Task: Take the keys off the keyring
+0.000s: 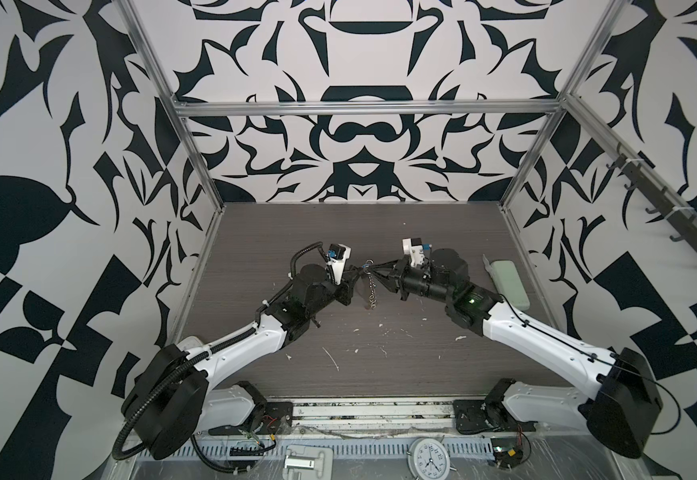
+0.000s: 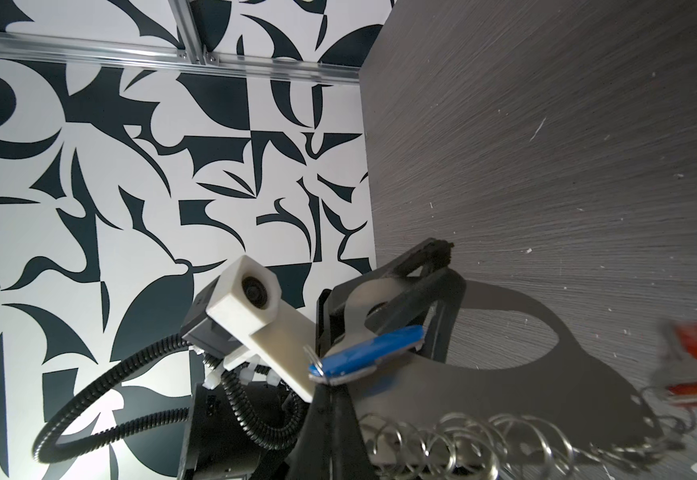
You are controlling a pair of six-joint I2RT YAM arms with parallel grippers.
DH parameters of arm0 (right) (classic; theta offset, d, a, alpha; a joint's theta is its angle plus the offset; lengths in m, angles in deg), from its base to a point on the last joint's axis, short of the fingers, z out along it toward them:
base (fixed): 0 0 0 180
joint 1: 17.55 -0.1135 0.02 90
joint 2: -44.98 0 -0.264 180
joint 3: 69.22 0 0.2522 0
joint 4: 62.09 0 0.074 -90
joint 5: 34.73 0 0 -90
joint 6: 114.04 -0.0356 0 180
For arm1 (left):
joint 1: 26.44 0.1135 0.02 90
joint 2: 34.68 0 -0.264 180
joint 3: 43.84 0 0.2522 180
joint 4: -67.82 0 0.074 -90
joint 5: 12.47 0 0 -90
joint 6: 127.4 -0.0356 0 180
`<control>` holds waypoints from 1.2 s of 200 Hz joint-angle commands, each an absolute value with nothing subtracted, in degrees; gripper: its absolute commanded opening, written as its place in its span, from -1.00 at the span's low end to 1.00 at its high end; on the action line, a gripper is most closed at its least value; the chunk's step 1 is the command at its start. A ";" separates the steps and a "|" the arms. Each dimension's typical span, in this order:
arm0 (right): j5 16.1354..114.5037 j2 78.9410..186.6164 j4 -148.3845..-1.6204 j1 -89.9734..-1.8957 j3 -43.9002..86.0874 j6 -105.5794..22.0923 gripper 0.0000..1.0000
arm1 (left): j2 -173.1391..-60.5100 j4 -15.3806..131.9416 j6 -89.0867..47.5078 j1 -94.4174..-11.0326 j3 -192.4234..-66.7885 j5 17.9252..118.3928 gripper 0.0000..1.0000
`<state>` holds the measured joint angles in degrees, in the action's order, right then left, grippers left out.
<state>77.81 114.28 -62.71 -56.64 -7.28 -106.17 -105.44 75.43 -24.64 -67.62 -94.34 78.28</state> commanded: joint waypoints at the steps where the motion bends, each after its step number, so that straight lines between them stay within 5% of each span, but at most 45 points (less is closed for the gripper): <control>1: 78.56 113.66 -62.26 -55.18 -8.31 -104.76 -0.99 | -101.62 69.68 -22.03 -68.48 -96.69 79.84 -0.93; 84: 86.69 115.04 -63.16 -50.44 -9.97 -96.47 -0.26 | -98.33 44.89 -15.90 -69.85 -106.37 77.88 -1.00; 146: 89.36 111.73 -66.16 -45.07 -11.75 -81.76 -0.28 | -103.82 21.44 -13.93 -69.85 -119.11 76.92 -1.00; 191: 76.83 104.00 -68.01 -45.73 -13.50 -59.59 -0.24 | -106.10 10.30 -13.05 -69.85 -124.36 72.73 -1.00; 240: 82.78 102.57 -70.62 -47.29 -11.67 -42.22 -0.13 | -112.73 -4.38 -14.34 -69.85 -131.61 66.84 -1.00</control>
